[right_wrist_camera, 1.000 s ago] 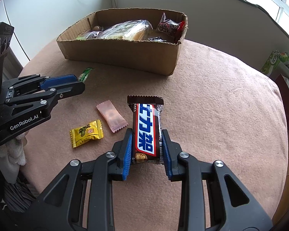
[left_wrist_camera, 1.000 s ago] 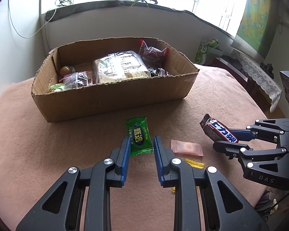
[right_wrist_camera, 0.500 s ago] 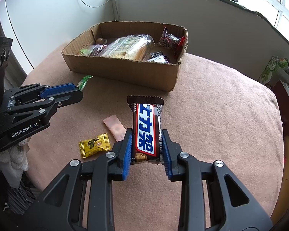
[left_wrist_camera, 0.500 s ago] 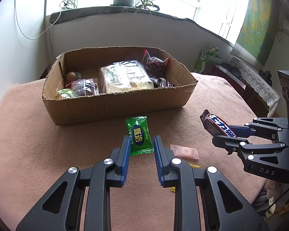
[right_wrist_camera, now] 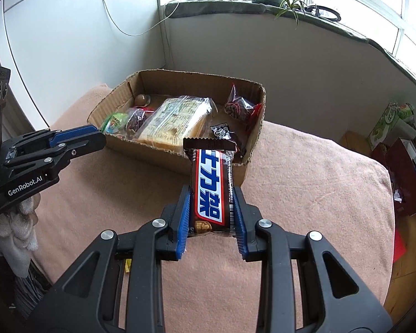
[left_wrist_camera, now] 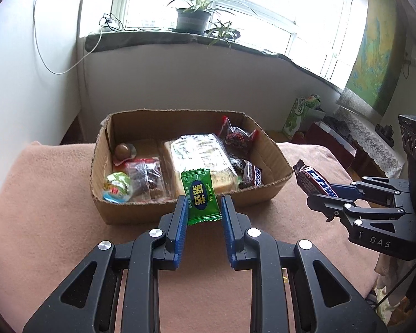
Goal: Organize snacks
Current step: 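Carry both snacks into the cardboard box and open both grippers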
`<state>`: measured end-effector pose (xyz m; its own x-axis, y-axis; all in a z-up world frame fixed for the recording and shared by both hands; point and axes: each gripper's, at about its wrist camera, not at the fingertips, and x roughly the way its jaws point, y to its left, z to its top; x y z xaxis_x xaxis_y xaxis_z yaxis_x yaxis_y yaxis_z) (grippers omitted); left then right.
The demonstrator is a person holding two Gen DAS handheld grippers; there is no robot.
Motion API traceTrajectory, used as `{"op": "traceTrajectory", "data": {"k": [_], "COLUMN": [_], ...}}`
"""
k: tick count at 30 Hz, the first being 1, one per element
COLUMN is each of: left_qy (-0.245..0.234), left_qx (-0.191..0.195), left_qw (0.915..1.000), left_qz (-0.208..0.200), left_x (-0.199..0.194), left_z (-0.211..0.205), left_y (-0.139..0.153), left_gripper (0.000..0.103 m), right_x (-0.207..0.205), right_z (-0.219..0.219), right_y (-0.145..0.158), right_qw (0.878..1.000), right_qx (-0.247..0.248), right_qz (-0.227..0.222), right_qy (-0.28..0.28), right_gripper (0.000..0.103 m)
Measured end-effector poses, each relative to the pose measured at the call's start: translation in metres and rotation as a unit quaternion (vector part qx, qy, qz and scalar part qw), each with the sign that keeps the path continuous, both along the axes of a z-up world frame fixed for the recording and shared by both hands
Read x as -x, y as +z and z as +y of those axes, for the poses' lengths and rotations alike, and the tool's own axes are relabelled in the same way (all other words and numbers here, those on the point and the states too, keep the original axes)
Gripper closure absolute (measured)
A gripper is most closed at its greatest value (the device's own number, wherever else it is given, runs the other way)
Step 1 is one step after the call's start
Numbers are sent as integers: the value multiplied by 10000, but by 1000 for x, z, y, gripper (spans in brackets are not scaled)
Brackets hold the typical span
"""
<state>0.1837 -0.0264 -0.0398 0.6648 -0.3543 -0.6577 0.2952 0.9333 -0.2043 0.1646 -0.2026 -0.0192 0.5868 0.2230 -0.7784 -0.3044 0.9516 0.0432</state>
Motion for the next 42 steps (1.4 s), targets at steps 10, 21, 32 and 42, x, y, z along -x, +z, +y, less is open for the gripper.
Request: {"op": "traceTrajectory", "data": {"k": [10,21,32,42], "left_qy": [299,481,530,628], "left_qx": [60,16,8,-73], "left_qw": [9995,9986,9981,9977], "left_qz": [16,232,308,255], "left_x": [-42,-68,-74,-72], "left_z": [16,23,25,28], "left_y": [6,-9,-15,-12], "left_gripper": [81,81,80,72], "right_x": [-45,-80,-87,-83], "right_z": [8,18,23,26], "right_y": [6,-6,-13,-5], "right_qw": [9999,9999,9999,10000], "right_qx": [70,73,31,60], "right_qz": [-97,40,130,-19], "right_qy": [-73,-58,7,28], "right_gripper": [74,74,74,51]}}
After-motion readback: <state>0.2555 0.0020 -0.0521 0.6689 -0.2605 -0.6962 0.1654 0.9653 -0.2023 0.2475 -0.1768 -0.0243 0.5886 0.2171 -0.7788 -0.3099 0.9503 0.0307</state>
